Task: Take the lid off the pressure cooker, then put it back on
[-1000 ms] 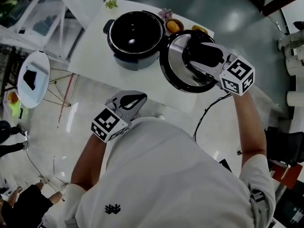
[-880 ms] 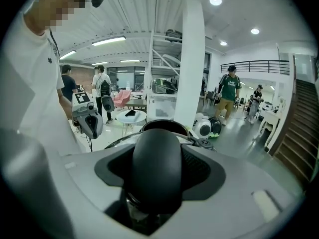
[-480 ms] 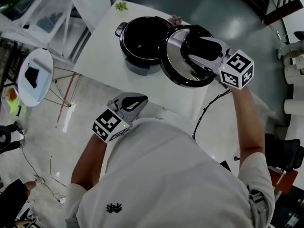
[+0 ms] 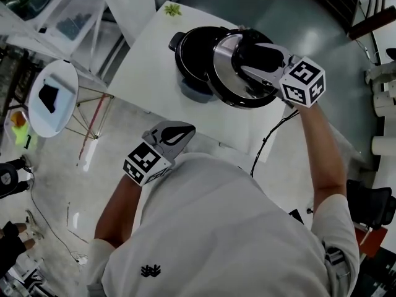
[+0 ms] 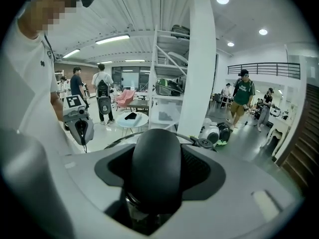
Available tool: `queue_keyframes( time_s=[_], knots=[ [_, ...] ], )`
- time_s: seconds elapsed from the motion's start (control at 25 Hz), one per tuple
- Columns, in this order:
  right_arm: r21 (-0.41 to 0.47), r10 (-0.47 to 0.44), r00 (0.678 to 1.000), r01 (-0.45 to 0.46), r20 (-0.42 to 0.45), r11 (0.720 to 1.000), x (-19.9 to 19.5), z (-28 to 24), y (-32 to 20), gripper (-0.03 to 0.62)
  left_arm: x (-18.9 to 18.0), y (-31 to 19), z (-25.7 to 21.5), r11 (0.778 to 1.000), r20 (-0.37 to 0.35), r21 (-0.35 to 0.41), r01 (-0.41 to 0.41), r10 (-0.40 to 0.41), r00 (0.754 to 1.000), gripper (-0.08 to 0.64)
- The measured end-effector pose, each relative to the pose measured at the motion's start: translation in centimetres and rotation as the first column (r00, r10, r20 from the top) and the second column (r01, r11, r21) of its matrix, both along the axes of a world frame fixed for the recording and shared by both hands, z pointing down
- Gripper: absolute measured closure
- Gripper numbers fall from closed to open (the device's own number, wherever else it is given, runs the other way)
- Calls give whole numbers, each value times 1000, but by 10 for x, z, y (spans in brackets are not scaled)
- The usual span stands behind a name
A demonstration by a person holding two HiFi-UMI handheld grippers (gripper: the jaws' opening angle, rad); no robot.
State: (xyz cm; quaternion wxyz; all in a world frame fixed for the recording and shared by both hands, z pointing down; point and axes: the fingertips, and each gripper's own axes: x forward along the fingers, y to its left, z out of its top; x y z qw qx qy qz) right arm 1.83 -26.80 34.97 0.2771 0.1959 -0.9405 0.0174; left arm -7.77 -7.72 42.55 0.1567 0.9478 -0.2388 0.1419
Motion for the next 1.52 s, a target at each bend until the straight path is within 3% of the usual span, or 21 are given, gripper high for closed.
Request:
queue_keyframes(
  time_s=[0.76, 1.52],
  knots=[
    [-6, -24, 999, 24, -27, 1000, -71, 33, -41, 301, -77, -13, 5, 999, -1, -13, 45, -45, 999, 552],
    [12, -26, 998, 27, -59, 1000, -91, 56, -61, 301, -113, -17, 13, 998, 0, -35, 54, -54, 999, 552]
  ],
)
